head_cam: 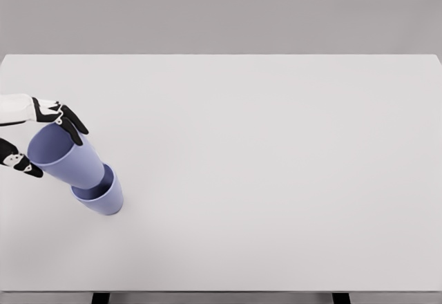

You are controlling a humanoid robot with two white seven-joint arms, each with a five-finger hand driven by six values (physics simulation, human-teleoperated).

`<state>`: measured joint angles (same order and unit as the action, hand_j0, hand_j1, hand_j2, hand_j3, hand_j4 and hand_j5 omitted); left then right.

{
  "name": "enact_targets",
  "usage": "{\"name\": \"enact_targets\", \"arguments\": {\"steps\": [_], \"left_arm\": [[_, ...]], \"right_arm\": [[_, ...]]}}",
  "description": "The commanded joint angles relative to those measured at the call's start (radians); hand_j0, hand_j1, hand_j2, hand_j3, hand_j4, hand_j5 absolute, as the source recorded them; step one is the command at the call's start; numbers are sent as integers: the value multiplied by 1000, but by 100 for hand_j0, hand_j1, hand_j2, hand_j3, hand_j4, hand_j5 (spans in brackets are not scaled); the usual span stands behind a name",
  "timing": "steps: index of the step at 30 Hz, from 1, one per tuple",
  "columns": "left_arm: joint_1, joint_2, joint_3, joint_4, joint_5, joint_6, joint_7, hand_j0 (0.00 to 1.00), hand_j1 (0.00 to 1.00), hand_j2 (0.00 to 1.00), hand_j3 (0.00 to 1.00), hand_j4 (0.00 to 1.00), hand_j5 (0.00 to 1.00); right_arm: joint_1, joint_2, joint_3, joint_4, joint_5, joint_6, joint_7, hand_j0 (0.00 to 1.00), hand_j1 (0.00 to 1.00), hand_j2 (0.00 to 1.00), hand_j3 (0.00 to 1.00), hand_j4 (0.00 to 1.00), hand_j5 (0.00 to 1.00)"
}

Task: Place the right cup on the left cup with left arm

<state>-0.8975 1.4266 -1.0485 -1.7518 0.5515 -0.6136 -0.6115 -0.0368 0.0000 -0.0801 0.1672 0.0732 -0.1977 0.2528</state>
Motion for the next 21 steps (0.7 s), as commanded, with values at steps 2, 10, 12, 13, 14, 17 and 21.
{"name": "enact_targets", "arguments": {"steps": [2,10,12,13,14,17,21], "left_arm": [[2,0,2,0,8,3,1,62,62,62,62,62,62],[2,0,2,0,7,3,1,62,62,62,62,62,62],[8,-1,2,0,7,3,1,62,62,62,62,62,62],[8,-8,2,0,5,3,1,62,62,62,62,62,62],[8,-9,2,0,-1,3,1,62,62,62,62,62,62],[8,-11,4,2,-4,3,1,62,62,62,62,62,62],[9,-23,5,18,-9,3,1,62,62,62,62,62,62]], "right_arm": [[0,0,0,0,0,0,0,100,100,100,100,100,100],[0,0,-1,0,0,0,0,100,100,100,100,100,100],[0,0,0,0,0,0,0,100,100,100,100,100,100],[0,0,0,0,0,0,0,100,100,100,100,100,100],[0,0,0,0,0,0,0,100,100,100,100,100,100],[0,0,0,0,0,0,0,100,100,100,100,100,100],[0,0,0,0,0,0,0,100,100,100,100,100,100]]}}
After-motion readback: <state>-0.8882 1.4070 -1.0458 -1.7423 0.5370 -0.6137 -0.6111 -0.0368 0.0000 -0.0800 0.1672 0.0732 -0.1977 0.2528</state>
